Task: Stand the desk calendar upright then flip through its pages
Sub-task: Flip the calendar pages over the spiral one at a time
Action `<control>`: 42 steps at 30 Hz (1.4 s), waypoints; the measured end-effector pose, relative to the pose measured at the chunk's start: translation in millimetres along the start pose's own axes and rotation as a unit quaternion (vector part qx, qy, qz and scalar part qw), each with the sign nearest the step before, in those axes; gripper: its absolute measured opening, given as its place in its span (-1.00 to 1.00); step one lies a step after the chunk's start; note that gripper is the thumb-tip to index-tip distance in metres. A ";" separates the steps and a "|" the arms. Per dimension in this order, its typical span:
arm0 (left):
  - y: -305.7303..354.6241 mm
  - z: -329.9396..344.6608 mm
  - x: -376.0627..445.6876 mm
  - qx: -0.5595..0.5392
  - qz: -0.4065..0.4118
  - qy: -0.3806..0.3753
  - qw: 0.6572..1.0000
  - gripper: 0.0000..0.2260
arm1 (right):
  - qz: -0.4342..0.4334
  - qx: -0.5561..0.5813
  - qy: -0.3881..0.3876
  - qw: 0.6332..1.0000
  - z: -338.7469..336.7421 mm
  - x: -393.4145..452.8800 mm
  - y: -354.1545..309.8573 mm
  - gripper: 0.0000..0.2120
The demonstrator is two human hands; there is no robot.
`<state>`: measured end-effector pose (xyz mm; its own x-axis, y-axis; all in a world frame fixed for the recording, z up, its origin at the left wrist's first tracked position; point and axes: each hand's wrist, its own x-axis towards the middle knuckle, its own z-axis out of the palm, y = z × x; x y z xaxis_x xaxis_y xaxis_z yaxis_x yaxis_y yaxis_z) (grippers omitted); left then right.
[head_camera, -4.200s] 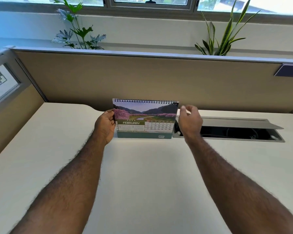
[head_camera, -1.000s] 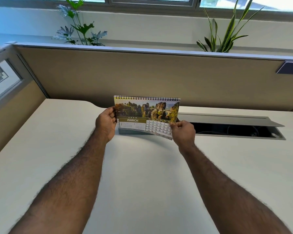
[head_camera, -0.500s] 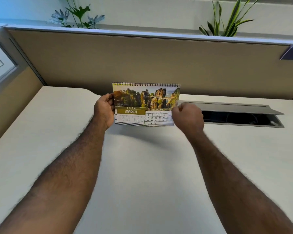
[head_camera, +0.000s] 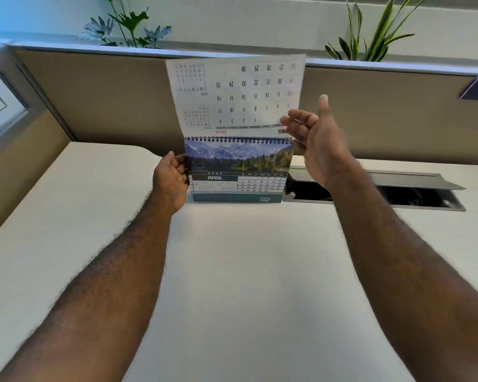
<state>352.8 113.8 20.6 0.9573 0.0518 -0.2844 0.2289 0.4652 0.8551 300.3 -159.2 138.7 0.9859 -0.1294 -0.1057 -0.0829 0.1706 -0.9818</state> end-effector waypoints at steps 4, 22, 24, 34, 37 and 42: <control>0.5 1.9 0.0 0.000 0.002 -0.002 1.000 -0.65 | -0.052 -0.208 -0.013 0.977 3.3 3.3 15.1 -0.34; -2.3 0.6 2.8 0.008 0.016 -0.004 1.000 -0.65 | 0.020 -0.357 0.162 0.920 13.5 -13.2 121.0 -0.66; -2.9 0.3 3.0 0.010 0.017 -0.002 1.000 -0.65 | 0.013 -0.389 0.168 0.906 17.7 -16.7 126.9 -0.66; -2.6 -3.2 3.2 0.019 0.014 -0.013 1.000 -0.61 | 0.048 -0.280 0.197 0.938 2.3 -18.2 105.4 -0.78; -1.5 -2.9 3.9 0.013 0.003 -0.015 1.000 -0.60 | 0.126 -0.126 0.080 0.981 -10.1 -22.1 76.7 -0.88; -5.1 -8.3 4.0 -0.011 0.002 -0.035 0.999 -0.62 | 0.142 0.054 -0.006 0.988 -16.8 -29.2 26.6 -0.85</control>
<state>354.1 118.9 11.5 0.9684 -0.0081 -0.2495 0.2221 0.4842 0.8463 266.8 -167.3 113.0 0.9270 -0.0508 -0.3715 -0.3405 0.3009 -0.8908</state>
